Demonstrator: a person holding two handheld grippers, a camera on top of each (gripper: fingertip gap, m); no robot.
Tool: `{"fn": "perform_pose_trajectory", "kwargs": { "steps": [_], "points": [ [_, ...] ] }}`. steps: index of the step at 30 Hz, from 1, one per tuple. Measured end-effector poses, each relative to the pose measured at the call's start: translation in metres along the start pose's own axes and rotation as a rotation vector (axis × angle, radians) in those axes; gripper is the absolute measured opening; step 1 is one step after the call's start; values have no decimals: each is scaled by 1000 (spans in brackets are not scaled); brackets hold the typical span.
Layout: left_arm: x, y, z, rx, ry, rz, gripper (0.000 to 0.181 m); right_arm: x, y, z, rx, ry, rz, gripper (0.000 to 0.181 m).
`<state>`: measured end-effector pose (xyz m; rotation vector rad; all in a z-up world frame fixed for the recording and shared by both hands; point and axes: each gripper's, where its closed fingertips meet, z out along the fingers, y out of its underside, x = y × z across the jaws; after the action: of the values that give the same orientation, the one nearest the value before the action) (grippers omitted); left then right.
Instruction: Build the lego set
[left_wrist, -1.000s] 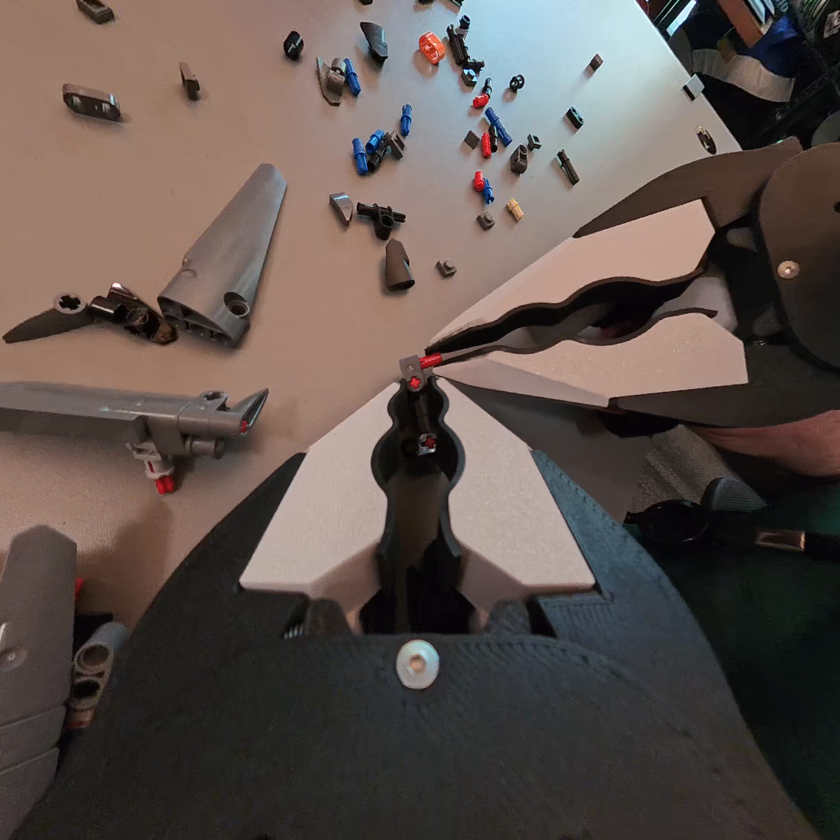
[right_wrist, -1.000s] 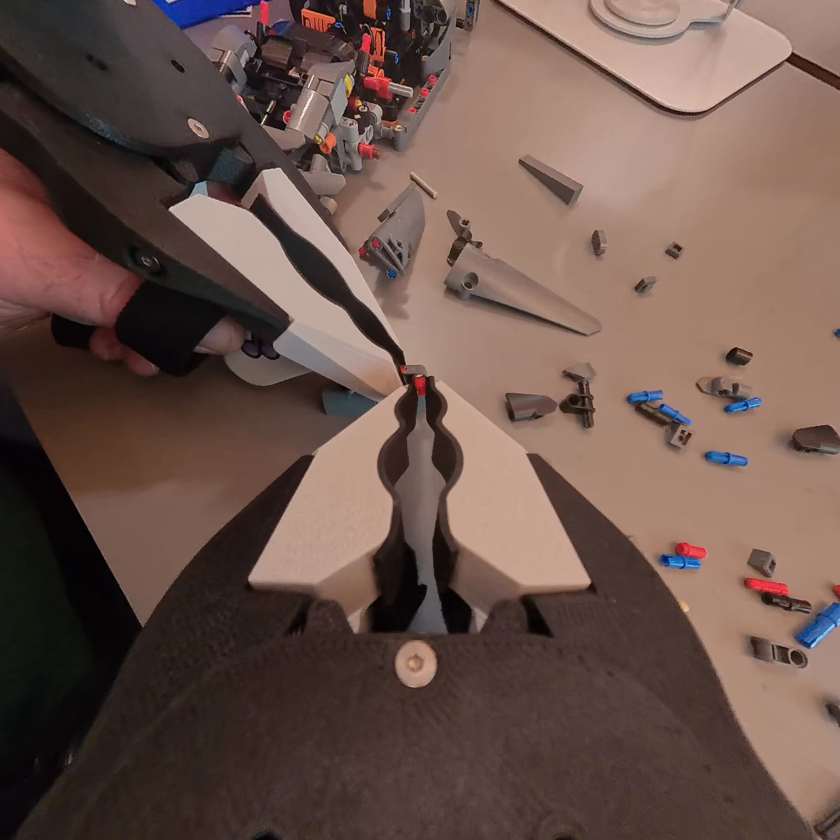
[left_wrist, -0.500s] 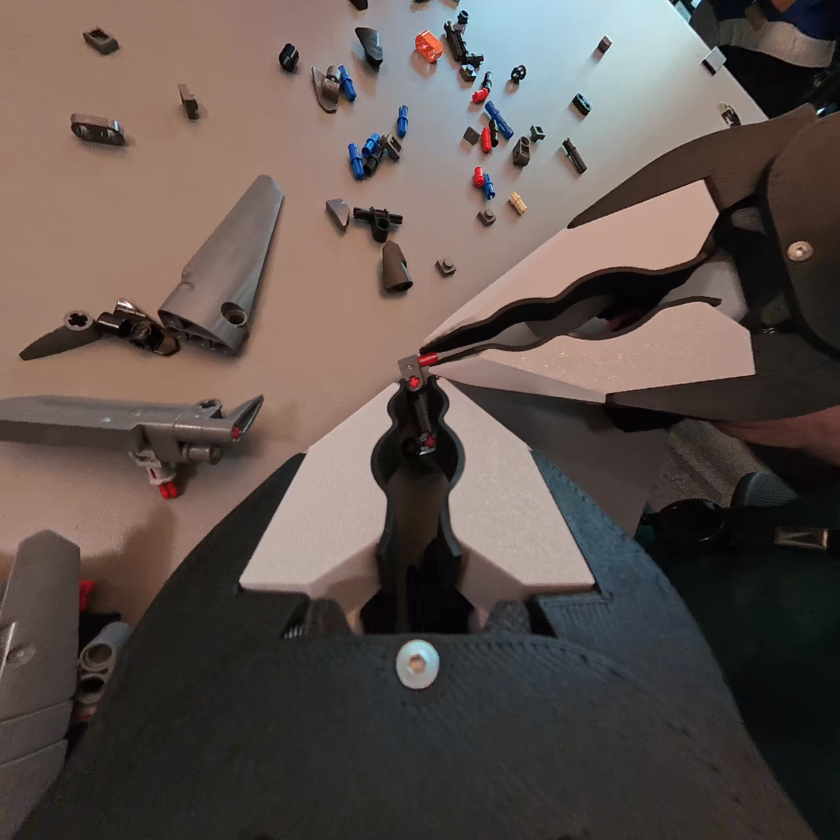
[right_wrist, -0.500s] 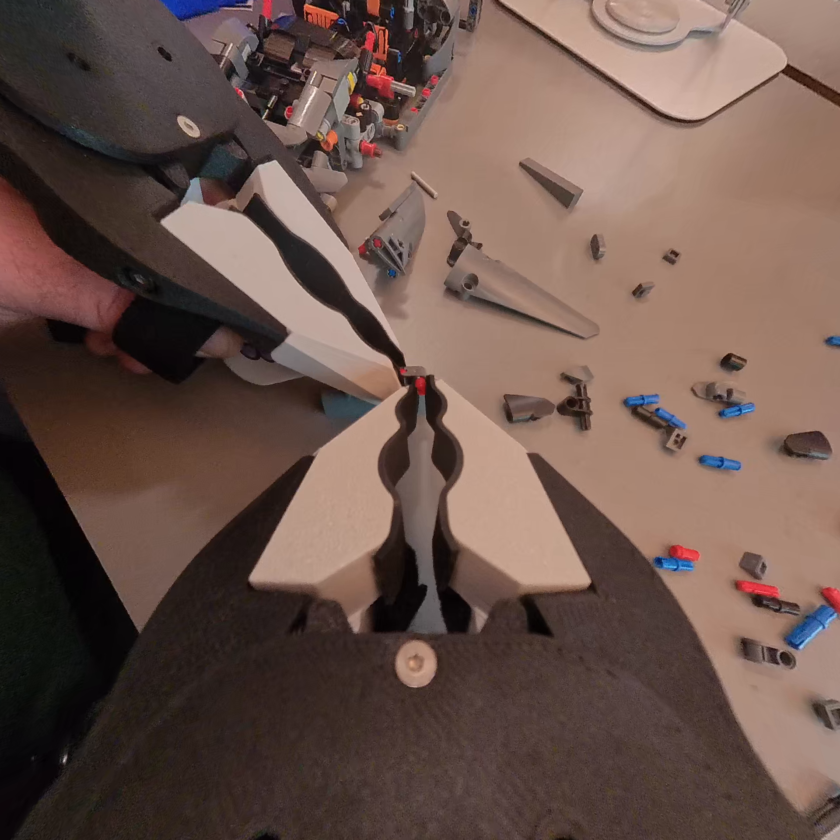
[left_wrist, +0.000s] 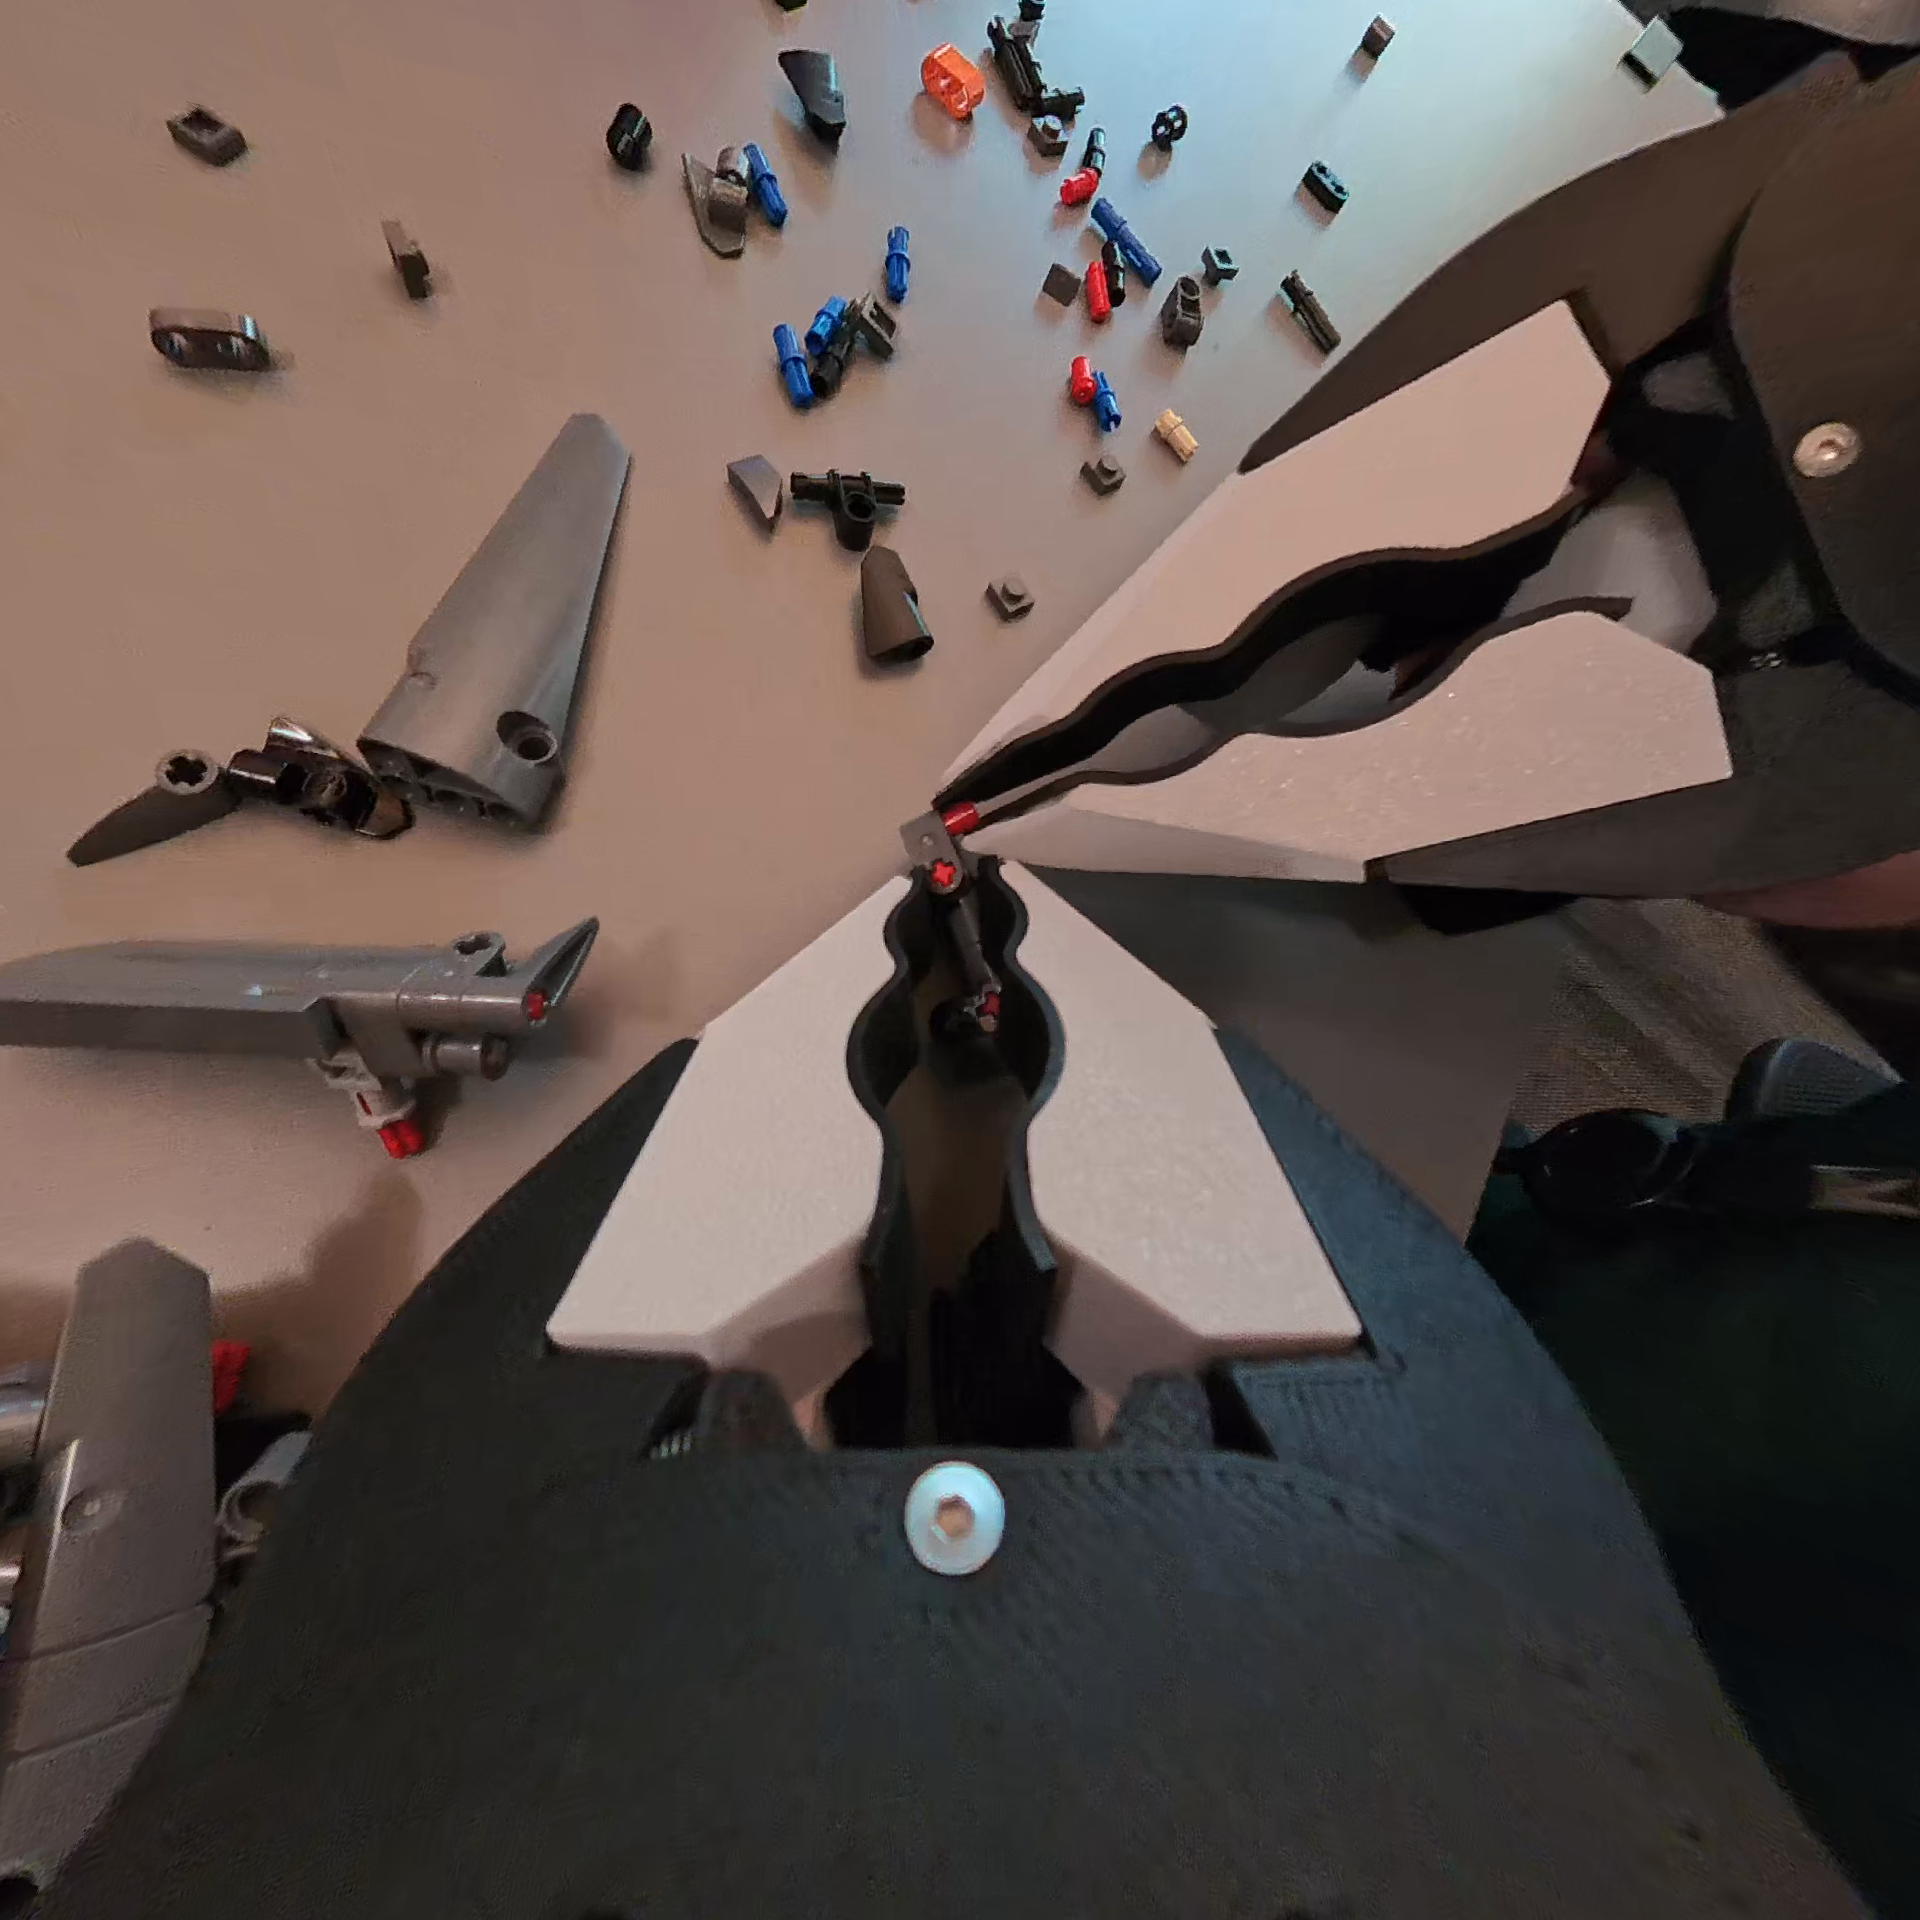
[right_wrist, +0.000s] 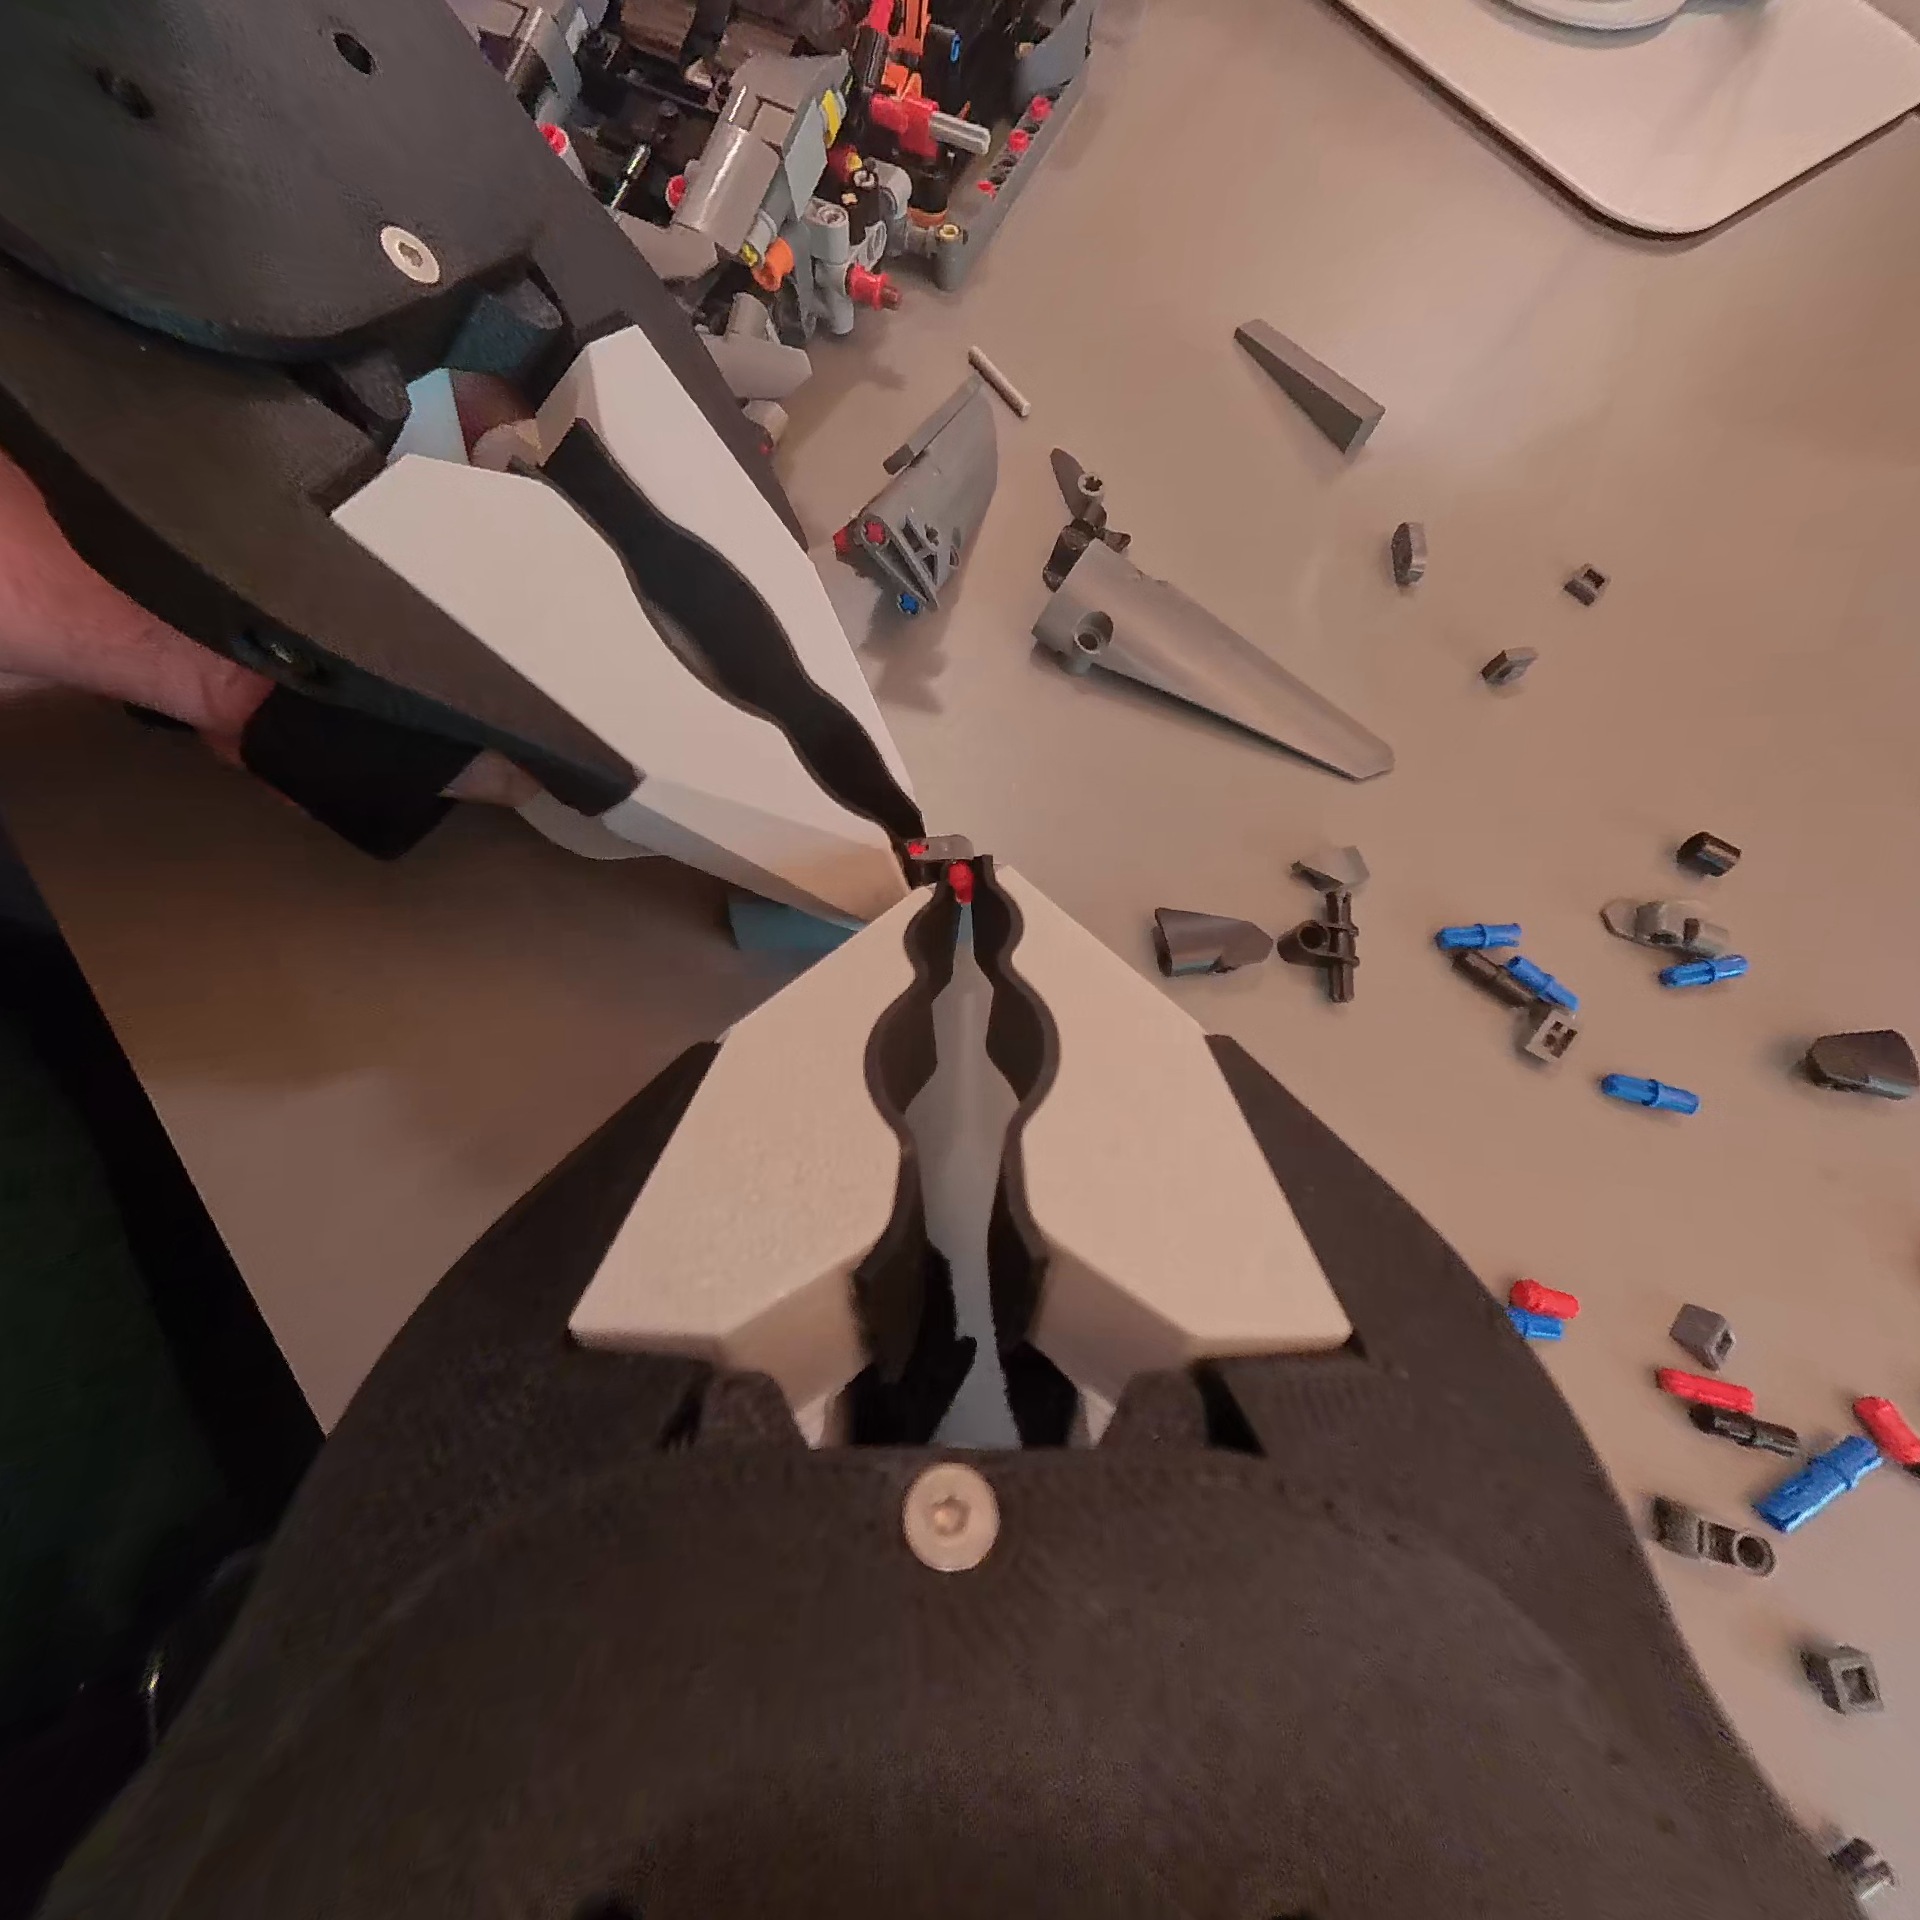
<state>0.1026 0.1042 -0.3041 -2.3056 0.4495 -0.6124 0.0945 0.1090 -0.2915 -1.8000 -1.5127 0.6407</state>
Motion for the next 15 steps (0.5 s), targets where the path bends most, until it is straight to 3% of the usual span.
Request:
{"fn": "perform_pose_trajectory", "kwargs": {
  "steps": [1,4,8,15],
  "points": [
    [0,0,0,-1,1,1,7,0,0,0,-4,-8,-2,1],
    [0,0,0,2,15,-5,6,0,-1,0,-1,-33,21,1],
    [13,5,-3,-35,116,96,6,-8,0,-11,32,-207,119,7],
    [22,19,-13,-114,216,357,6,-21,2,-19,62,-350,-9,20]
  ]
}}
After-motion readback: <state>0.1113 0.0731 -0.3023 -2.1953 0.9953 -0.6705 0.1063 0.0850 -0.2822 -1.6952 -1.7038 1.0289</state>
